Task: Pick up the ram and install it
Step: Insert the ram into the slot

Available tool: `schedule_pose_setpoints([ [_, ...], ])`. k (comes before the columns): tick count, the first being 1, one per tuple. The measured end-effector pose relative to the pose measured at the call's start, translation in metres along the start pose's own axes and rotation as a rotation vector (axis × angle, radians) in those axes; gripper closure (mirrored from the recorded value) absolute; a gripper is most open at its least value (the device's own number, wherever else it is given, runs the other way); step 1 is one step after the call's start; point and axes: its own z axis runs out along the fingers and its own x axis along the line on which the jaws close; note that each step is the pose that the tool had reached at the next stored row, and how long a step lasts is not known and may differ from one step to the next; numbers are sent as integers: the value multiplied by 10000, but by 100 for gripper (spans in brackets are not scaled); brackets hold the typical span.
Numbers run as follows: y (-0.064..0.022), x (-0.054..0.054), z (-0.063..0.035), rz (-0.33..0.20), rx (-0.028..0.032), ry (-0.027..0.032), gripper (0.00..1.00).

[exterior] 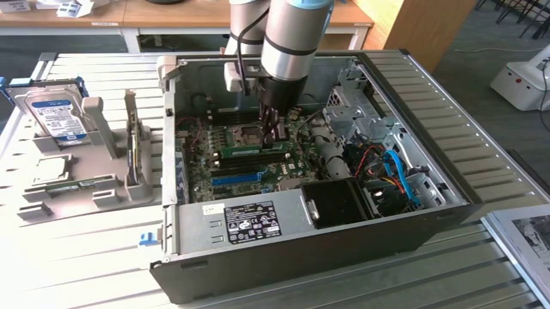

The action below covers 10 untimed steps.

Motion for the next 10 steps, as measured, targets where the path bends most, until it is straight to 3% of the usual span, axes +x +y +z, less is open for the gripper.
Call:
schedule_pose_setpoints([
  [10, 6, 0, 21, 2, 42, -5, 89],
])
